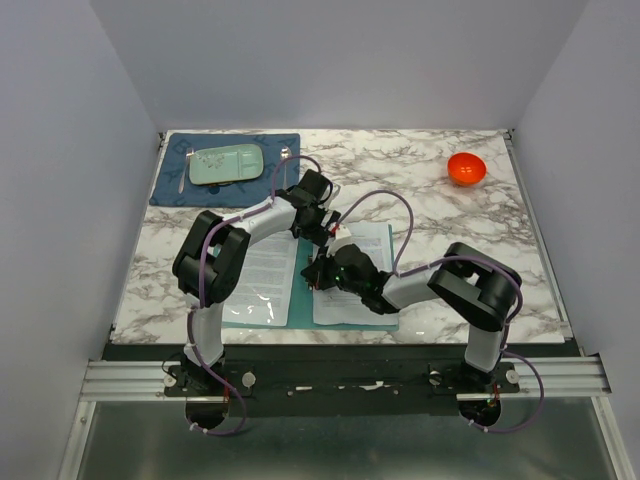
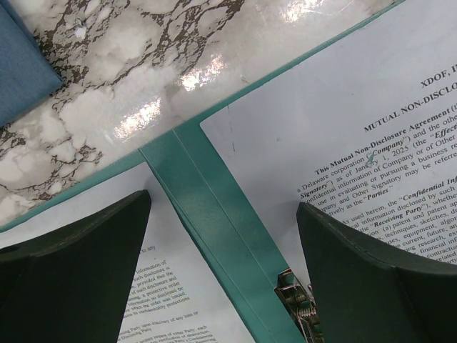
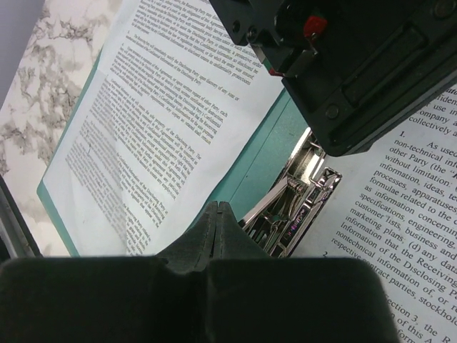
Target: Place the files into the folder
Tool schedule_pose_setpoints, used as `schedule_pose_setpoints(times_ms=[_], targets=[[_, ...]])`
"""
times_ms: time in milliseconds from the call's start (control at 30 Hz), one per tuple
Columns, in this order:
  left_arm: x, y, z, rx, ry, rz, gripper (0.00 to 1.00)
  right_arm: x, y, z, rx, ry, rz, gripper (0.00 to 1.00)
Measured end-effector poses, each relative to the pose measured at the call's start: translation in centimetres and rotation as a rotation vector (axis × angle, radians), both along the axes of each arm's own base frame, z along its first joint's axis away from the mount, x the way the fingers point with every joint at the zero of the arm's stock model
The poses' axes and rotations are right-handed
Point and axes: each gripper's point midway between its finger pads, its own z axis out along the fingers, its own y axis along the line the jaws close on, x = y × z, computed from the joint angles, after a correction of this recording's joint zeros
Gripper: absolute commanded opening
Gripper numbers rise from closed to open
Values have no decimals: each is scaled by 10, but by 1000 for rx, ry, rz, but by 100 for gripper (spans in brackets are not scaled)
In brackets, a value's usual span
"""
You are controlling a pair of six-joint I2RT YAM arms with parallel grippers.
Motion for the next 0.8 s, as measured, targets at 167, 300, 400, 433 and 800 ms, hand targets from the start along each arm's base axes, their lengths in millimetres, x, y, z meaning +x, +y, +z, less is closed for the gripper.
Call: schedule_pose_setpoints(times_ms=[167, 300, 400, 433, 800], targets=[[0, 0, 0, -1, -1, -1, 97, -1, 2, -2, 10, 7, 0, 1], [0, 0, 0, -1, -2, -2, 97, -1, 2, -3, 14, 11, -1, 1], [0, 0, 0, -1, -2, -3, 96, -2, 2, -4, 18, 17, -4, 1], [0, 0, 0, -1, -2, -3, 96, -3, 1, -5, 20, 21, -5, 1], [0, 0, 0, -9, 4, -5, 95, -11, 2, -12, 45, 59, -9, 1]])
